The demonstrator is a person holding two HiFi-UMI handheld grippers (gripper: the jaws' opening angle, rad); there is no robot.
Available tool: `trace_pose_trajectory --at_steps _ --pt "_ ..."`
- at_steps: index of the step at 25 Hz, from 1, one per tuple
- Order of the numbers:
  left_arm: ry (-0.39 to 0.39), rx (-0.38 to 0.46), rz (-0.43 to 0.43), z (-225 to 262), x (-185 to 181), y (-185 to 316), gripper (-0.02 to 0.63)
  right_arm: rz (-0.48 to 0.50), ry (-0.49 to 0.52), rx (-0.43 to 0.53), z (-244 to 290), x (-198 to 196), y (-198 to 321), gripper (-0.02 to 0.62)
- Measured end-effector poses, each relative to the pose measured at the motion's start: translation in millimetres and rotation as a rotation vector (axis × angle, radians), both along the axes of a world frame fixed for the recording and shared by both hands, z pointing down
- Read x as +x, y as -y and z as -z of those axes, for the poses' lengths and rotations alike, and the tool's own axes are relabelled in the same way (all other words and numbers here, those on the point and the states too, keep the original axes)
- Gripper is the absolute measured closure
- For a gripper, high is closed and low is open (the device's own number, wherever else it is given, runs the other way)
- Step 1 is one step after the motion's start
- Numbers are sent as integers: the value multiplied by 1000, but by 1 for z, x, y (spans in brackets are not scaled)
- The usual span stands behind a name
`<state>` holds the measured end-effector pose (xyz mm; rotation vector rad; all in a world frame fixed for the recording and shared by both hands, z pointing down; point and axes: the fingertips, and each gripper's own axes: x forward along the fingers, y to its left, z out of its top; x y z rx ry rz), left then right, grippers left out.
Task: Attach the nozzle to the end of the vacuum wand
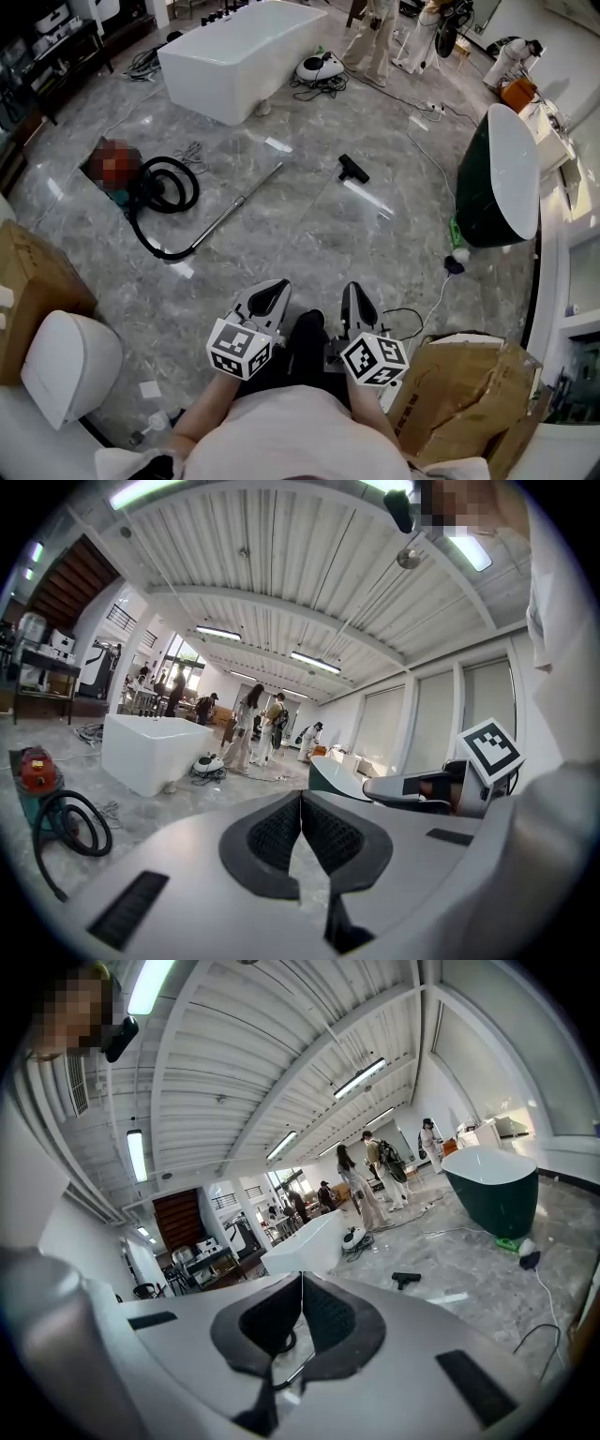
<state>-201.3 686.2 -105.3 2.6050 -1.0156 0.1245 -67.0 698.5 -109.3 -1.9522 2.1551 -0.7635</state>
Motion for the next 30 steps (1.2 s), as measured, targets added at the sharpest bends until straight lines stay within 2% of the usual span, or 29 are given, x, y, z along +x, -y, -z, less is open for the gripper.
trace_pose_trajectory --at_steps 6,15,23,30 --pt "-1 -20 16 -6 -6 15 597 3 1 -14 -4 -1 15 580" --pt "-5 -29 42 -5 3 62 597 -2 -14 23 7 23 74 580" --pt "7 -55 76 -12 22 121 597 -9 -6 6 2 53 135 580" --pt "11 -51 90 -9 56 180 596 34 12 4 1 78 196 580"
